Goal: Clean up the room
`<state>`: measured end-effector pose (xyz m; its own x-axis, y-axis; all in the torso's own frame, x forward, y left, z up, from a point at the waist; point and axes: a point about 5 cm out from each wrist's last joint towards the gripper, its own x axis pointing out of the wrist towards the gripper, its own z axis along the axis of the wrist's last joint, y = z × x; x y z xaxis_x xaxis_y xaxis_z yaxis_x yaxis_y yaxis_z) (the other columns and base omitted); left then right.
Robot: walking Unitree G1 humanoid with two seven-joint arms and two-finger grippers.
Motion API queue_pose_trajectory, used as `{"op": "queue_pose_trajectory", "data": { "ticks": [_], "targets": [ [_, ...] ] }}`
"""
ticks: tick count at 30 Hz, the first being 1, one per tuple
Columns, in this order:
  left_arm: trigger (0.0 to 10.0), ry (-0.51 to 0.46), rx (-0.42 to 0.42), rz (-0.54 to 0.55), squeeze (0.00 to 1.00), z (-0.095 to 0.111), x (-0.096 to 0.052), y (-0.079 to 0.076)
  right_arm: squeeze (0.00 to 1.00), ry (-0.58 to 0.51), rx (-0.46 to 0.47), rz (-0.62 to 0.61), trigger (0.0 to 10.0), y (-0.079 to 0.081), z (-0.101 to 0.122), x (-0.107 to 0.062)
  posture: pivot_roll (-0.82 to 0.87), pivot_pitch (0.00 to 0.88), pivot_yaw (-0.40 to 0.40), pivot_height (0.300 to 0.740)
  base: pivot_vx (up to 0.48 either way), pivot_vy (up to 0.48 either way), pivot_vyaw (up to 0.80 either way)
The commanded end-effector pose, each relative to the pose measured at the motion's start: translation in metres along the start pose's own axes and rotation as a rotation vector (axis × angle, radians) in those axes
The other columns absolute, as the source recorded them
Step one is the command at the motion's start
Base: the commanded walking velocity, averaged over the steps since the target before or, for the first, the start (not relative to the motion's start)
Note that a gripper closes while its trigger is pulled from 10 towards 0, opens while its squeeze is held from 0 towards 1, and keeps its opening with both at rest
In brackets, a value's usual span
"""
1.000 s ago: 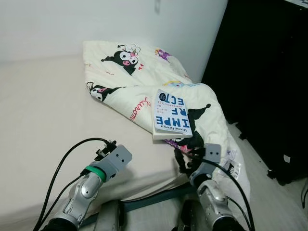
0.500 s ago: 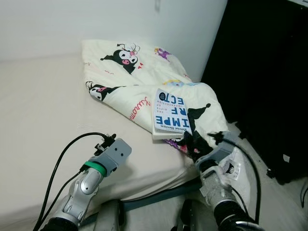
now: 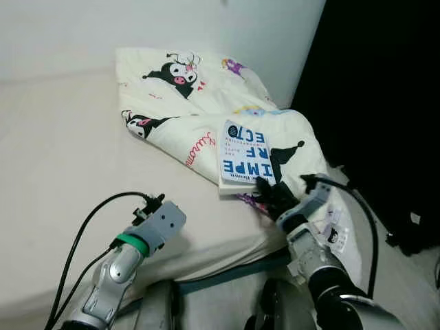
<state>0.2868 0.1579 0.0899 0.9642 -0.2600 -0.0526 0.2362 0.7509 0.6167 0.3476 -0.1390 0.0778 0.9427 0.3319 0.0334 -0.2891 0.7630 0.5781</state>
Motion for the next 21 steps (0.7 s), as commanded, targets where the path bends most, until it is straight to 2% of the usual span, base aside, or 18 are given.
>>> {"op": "queue_pose_trajectory", "data": {
  "ticks": [1, 8, 11, 14, 21],
  "targets": [
    [10.0, 0.029, -0.009, -0.013, 0.00, -0.005, -0.006, -0.002, 0.00, 0.040, 0.012, 0.003, 10.0, 0.001, -0.007, 0.000, 0.26, 0.136, 0.004, 0.600, 0.000, 0.000, 0.00],
    [10.0, 0.033, -0.006, -0.017, 0.00, -0.005, -0.007, -0.001, 0.00, 0.039, 0.037, -0.030, 10.0, 0.001, -0.011, -0.001, 0.27, 0.136, 0.021, 0.600, 0.000, 0.000, 0.00],
    [10.0, 0.030, 0.008, -0.025, 0.00, -0.004, -0.005, 0.003, 0.00, -0.008, 0.095, -0.080, 10.0, -0.005, -0.011, -0.005, 0.27, 0.147, 0.028, 0.600, 0.000, 0.000, 0.00],
    [10.0, 0.030, 0.009, -0.022, 0.00, -0.003, -0.004, 0.004, 0.00, -0.022, 0.104, -0.085, 10.0, -0.007, -0.010, -0.007, 0.27, 0.147, 0.028, 0.600, 0.000, 0.000, 0.00],
    [10.0, 0.033, -0.004, -0.033, 0.00, 0.000, -0.004, -0.002, 0.00, -0.061, 0.165, -0.131, 10.0, -0.026, -0.005, -0.020, 0.25, 0.142, 0.023, 0.600, 0.000, 0.000, 0.00]
  ]
}}
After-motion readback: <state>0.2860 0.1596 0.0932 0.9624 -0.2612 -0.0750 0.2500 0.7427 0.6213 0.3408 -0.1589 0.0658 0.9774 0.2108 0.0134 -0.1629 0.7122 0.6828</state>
